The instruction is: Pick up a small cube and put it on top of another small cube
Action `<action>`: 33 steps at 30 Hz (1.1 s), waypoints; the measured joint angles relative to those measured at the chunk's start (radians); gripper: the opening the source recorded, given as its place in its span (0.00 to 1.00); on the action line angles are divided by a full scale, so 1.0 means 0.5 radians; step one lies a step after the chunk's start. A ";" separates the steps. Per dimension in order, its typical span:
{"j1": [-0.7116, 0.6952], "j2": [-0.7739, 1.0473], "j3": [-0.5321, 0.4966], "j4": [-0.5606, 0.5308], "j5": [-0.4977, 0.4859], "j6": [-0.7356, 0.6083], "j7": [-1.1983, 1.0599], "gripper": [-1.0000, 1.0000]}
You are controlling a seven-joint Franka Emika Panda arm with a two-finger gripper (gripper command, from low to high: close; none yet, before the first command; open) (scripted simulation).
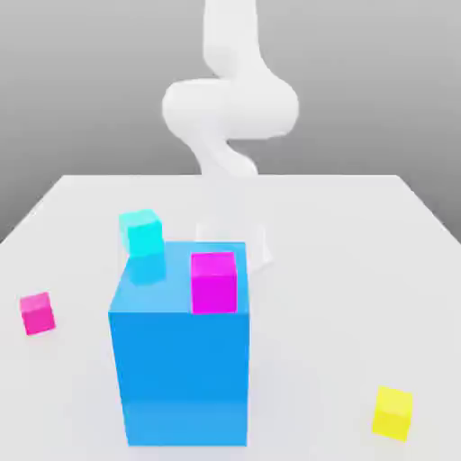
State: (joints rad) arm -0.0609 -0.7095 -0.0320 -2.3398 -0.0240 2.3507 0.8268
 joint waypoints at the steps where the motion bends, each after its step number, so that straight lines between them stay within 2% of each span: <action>1: -0.052 0.078 -0.030 -0.034 -0.020 0.044 0.022 0.50; 12: -0.540 0.868 -0.450 -0.384 -0.119 0.491 0.176 0.50; 16: -0.684 1.161 -0.632 -0.512 -0.050 0.656 0.156 0.50; 19: -0.836 1.391 -0.739 -0.607 0.087 0.779 0.080 0.50; 23: -1.045 1.704 -0.694 -0.688 0.396 0.946 -0.120 0.50; 28: -1.331 2.067 -0.347 -0.619 0.751 1.211 -0.386 0.50; 29: -1.369 2.108 -0.303 -0.609 0.784 1.244 -0.412 0.00; 33: -1.369 2.108 -0.302 -0.609 0.781 1.243 -0.410 0.00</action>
State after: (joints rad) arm -0.7454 0.3444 -0.1831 -2.6443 0.3667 2.9722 0.6220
